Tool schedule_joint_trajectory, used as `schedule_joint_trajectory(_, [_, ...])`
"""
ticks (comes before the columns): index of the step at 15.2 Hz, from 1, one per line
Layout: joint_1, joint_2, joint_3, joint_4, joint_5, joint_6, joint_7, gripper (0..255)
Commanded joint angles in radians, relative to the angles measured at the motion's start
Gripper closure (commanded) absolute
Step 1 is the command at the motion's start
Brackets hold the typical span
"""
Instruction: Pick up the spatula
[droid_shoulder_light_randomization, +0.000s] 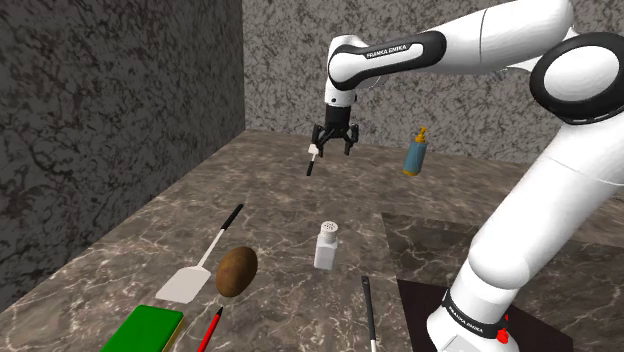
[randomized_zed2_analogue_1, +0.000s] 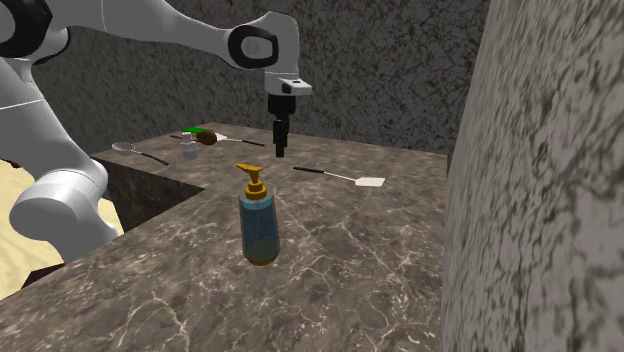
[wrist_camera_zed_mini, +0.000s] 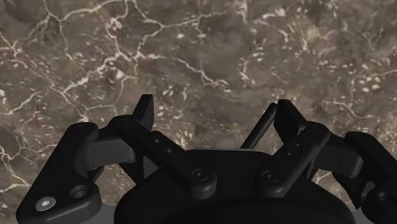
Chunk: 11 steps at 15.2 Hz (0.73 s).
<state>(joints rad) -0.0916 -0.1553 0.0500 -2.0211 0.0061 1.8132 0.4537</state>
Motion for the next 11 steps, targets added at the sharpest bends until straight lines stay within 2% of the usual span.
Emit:
schedule_joint_trajectory(1, [-0.010,0.085,-0.002,0.088,0.005,-0.003,0.066,0])
schedule_joint_trajectory(11, [-0.053,0.471,-0.056,0.526,0.044,-0.049,0.336,0])
